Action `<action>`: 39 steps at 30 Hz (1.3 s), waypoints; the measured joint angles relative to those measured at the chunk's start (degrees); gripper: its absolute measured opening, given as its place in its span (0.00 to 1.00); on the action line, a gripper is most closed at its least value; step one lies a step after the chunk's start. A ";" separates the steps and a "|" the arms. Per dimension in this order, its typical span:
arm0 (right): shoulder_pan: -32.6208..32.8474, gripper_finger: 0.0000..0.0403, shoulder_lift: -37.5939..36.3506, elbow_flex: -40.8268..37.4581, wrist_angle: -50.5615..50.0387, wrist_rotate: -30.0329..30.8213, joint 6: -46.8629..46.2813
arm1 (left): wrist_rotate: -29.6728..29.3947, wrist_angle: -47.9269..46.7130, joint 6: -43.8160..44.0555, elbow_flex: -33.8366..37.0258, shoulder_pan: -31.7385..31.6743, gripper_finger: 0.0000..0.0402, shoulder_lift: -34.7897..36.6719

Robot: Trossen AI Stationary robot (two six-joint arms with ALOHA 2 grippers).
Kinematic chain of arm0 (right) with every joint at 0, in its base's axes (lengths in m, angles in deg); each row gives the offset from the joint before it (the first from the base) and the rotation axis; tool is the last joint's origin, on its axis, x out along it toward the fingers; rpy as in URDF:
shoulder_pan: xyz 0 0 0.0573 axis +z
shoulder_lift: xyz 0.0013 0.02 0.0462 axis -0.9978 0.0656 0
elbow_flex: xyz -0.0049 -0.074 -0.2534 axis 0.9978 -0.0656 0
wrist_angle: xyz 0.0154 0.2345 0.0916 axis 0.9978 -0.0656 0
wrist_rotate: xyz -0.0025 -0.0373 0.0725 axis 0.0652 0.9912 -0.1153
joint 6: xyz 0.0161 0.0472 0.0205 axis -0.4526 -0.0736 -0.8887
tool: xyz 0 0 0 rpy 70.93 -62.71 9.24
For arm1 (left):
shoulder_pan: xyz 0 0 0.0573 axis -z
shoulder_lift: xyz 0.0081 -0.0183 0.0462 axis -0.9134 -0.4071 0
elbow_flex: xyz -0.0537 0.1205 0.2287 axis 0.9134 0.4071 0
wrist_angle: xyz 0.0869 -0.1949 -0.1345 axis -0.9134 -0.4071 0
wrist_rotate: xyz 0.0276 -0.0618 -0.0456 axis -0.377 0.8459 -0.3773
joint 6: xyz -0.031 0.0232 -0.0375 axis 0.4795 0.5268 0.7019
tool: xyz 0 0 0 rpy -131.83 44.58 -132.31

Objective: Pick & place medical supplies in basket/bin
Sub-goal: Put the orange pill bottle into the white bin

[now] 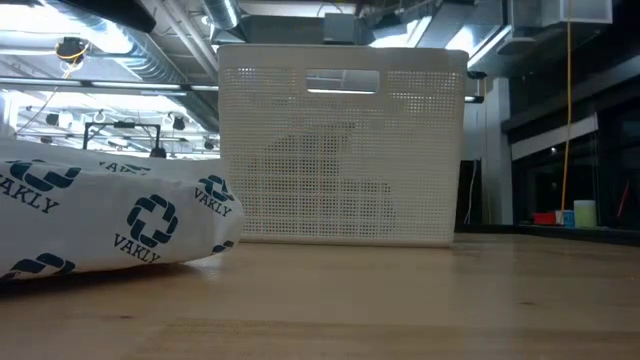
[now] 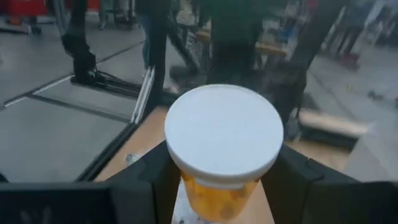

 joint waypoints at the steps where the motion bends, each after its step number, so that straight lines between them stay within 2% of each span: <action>1: 0.00 0.46 -1.71 0.00 -0.67 -0.02 1.27 | -0.09 0.02 -0.01 0.00 0.00 0.02 0.00; 7: -2.75 0.46 -9.97 0.00 -4.91 -0.15 4.79 | -0.88 0.00 0.00 0.00 0.02 0.02 0.00; 13: -9.65 0.46 -14.37 0.00 -12.30 -0.14 4.40 | -4.41 0.01 -1.82 0.00 0.02 0.01 0.00; 16: -13.87 0.46 -14.77 0.00 -12.96 -0.54 4.79 | -4.49 0.02 -2.95 0.00 0.04 0.00 0.00; 20: -20.22 0.46 -14.68 1.11 -15.99 -5.32 5.89 | -5.29 -0.02 -2.95 0.00 -0.54 0.01 0.00; 24: -25.71 0.46 -14.68 3.66 -20.73 -7.48 4.57 | -5.60 -0.44 -2.95 0.00 -1.88 0.02 0.00; 33: -33.33 0.46 -14.68 8.50 -28.15 -11.76 3.95 | -2.99 -0.46 0.12 0.00 -5.60 0.00 0.00; 39: -37.16 0.46 -14.66 9.05 -31.50 -11.78 3.33 | -5.60 8.32 -2.28 5.10 -5.76 0.00 0.04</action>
